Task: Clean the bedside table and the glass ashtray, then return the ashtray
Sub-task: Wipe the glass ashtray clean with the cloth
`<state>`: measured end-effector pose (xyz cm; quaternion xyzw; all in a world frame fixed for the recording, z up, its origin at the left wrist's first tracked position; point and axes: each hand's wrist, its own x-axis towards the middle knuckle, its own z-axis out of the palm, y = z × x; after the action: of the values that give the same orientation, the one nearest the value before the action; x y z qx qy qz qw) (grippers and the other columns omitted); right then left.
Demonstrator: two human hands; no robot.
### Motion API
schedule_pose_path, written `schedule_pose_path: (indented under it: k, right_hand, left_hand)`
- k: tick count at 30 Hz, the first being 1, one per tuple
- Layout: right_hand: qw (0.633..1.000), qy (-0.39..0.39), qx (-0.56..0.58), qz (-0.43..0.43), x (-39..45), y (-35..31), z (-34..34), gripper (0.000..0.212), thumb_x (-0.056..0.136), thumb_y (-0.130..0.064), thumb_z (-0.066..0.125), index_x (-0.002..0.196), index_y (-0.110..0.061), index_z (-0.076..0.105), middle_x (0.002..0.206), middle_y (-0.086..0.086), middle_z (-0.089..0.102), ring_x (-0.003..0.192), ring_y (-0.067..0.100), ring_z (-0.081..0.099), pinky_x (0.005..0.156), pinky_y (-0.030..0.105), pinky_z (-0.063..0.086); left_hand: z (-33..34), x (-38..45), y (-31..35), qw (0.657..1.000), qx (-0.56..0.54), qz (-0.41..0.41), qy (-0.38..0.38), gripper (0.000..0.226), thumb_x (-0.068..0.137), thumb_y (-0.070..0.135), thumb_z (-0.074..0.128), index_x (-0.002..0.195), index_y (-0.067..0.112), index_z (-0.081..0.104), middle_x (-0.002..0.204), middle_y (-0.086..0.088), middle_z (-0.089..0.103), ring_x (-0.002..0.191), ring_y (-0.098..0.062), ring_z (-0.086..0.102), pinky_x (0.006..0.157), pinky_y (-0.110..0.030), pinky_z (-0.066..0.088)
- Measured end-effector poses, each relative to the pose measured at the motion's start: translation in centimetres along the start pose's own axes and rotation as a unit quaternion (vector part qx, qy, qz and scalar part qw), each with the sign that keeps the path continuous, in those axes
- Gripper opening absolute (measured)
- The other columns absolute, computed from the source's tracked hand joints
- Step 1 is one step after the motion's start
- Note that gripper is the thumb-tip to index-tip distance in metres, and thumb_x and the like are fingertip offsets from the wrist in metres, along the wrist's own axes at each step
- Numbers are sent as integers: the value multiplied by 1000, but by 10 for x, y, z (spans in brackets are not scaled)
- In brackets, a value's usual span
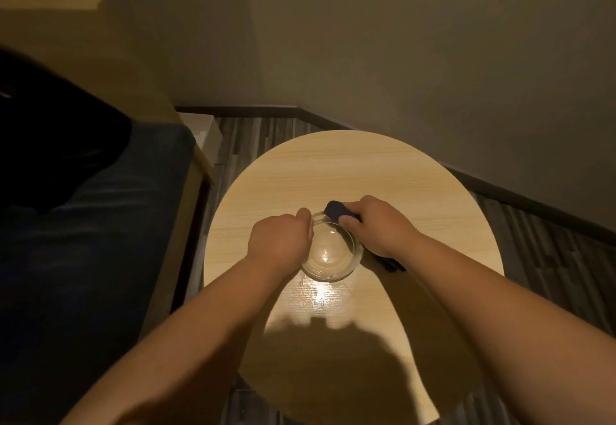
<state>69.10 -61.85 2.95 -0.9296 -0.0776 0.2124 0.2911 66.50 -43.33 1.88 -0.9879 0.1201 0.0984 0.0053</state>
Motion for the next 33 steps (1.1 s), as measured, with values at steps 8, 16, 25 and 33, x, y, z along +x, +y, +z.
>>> schedule_pose_path:
  k: [8,16,25,33]
  right_hand:
    - [954,198,168,151,-50,-3,62,22,94,-36,40,87,-28,59,84,14,59,60,22,57,52,28,36]
    - [866,287,302,279,-74,-41,101,33,100,-31,37,119,-12,56,106,15,50,81,25,57,78,32,44]
    - [965,190,136,122,-55,1,64,28,95,-33,46,113,-20,63,95,13,56,67,17,55,54,26,34]
    - [998,-21,-55,-32,-12,7,-4,31,96,-34,50,123,-23,61,80,-8,48,70,12,47,55,23,30]
  left_hand:
    - [-3,-14,12,996,-35,-75,-12,12,95,17,38,103,12,47,76,-3,61,56,-23,43,46,-30,24]
    - [3,-32,26,978,-108,-181,-18,15,95,12,38,106,11,47,88,-5,67,75,-27,63,54,-28,37]
    - [2,-69,19,968,-175,-175,-51,45,101,46,21,109,15,53,93,-4,64,81,-24,59,64,-32,39]
    - [2,-16,5,995,-96,-4,-36,32,102,40,28,111,15,47,79,-3,55,70,-26,55,57,-33,41]
